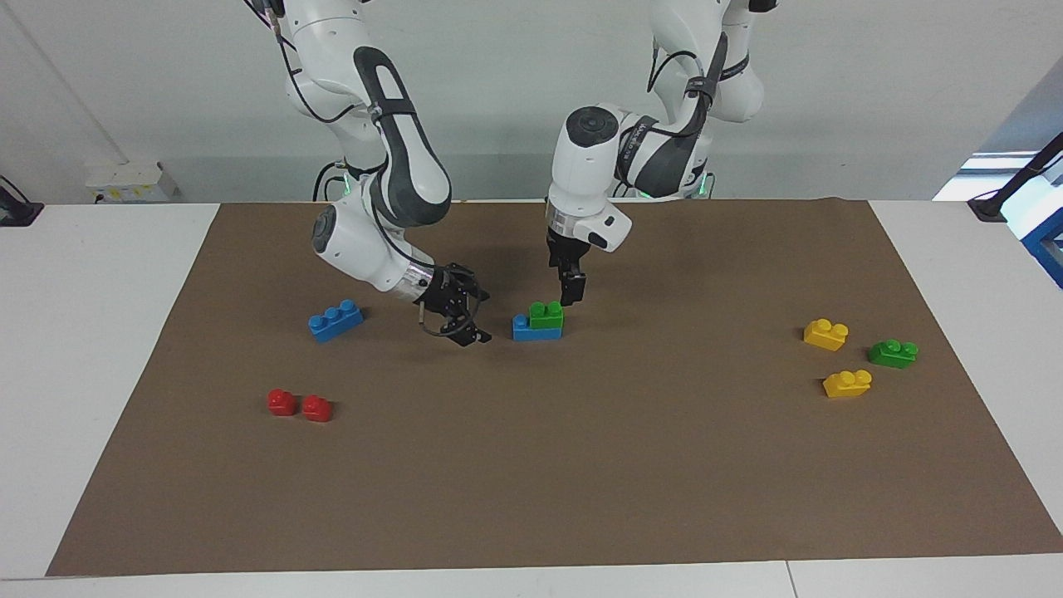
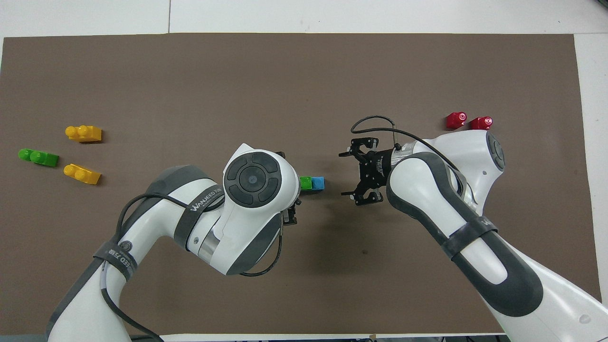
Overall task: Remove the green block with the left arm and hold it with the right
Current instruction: 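Grasp the green block with the left gripper while the right gripper grasps blue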
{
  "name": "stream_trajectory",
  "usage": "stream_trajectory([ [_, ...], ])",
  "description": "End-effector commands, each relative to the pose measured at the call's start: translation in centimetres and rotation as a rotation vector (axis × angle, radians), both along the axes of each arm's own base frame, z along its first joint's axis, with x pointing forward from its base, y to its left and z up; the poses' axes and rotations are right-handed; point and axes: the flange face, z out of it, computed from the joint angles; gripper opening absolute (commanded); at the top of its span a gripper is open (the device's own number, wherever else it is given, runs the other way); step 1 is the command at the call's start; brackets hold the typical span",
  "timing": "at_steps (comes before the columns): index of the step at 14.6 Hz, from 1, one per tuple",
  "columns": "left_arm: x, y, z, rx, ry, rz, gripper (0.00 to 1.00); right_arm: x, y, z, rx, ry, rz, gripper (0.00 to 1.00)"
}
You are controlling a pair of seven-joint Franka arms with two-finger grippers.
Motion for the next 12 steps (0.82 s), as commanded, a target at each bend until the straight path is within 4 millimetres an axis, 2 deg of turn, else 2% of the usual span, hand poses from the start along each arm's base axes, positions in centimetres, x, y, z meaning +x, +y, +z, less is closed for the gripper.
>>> stream_trajectory([
  [1, 0.5, -0.9, -1.6, -0.005, 0.000, 0.030, 1.00, 0.3, 1.9, -0.6, 0.028, -0.012, -0.003, 1.00],
  [5, 1.6, -2.0, -2.6, 0.000, 0.002, 0.032, 1.00, 0.3, 2.2, -1.1, 0.021, -0.020, -0.019, 1.00],
  [10, 1.9, -2.1, -3.5, 0.006, 0.000, 0.030, 1.00, -0.5, 4.9, -2.6, -0.001, -0.041, -0.037, 1.00],
  [12, 2.1, -2.2, -4.0, 0.008, -0.006, 0.030, 1.00, -0.5, 5.0, -2.7, 0.002, -0.039, -0.041, 1.00],
])
